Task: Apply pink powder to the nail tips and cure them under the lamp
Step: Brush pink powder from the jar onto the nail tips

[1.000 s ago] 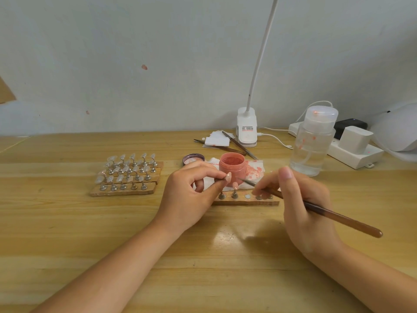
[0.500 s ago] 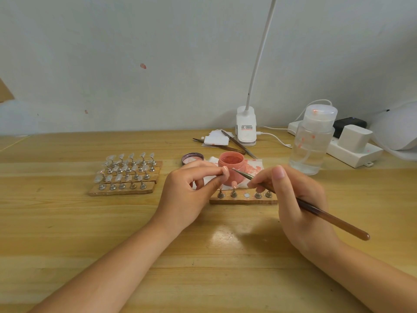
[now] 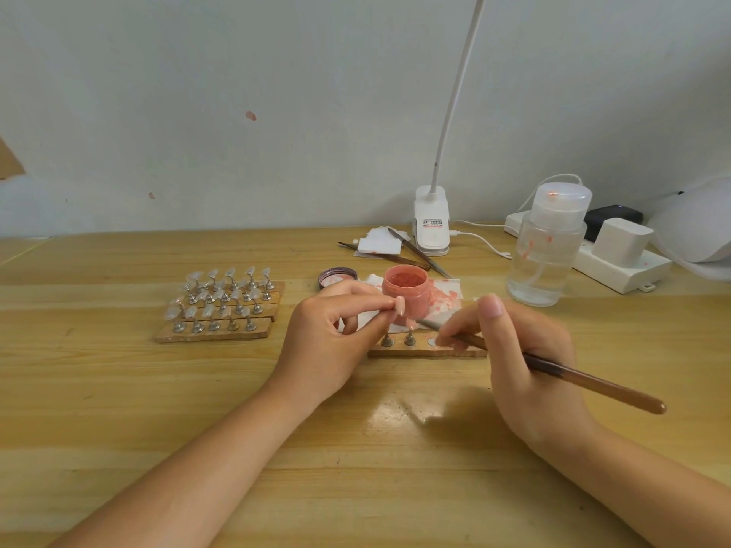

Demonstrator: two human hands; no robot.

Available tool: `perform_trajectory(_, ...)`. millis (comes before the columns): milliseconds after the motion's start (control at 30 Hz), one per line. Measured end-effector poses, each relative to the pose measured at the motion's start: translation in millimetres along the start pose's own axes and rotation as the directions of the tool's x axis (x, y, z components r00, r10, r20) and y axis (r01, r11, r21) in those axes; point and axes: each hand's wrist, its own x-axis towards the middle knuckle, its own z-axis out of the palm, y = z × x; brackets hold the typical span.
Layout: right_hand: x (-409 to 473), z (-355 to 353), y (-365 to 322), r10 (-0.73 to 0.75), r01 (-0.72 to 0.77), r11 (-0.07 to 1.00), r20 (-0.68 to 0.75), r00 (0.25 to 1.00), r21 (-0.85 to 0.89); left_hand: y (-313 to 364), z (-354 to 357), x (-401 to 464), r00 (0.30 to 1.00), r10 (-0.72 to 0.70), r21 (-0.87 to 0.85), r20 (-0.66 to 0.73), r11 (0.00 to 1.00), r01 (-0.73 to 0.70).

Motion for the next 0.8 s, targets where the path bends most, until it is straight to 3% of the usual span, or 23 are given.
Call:
perform_trajectory(167, 2.1, 1.9, 0.7, 0.028, -0.026, 0.995, 0.022, 0.999, -0.097, 1.6, -1.3, -0.4, 1.000, -0.019, 0.027, 0.019, 0.999, 0.018)
perform_trajectory(300, -1.2, -0.2, 0.7, 0.013, -0.013, 1.000, 0.028, 1.000, -0.005, 2.8, -1.2, -0.5, 0.999, -0.037, 0.029, 0.007, 0.999, 0.036)
perform_trajectory(467, 1.8, 2.2, 0.4, -0.013, 0.020, 0.988, 0.046, 0.999, -0.151, 3.5, -0.8, 0.0, 0.999, -0.038, 0.051, 0.015, 0.998, 0.038)
perform_trajectory(567, -1.6, -1.4, 2.8, -0.020, 0.025, 0.996, 0.062, 0.998, -0.086, 4.7, -1.4, 0.2, 0.998, -0.056, 0.026, 0.003, 0.998, 0.056)
perform_trajectory(700, 1.9, 1.4, 0.7, -0.062, 0.065, 0.983, 0.022, 0.998, -0.173, 5.6, -1.7, 0.3, 0.999, -0.041, 0.043, 0.006, 0.998, 0.041)
perform_trajectory(800, 0.6, 0.2, 2.8, -0.040, 0.044, 0.992, 0.039, 0.998, -0.117, 6.7, -1.5, 0.6, 0.998, -0.062, 0.022, -0.001, 0.998, 0.062)
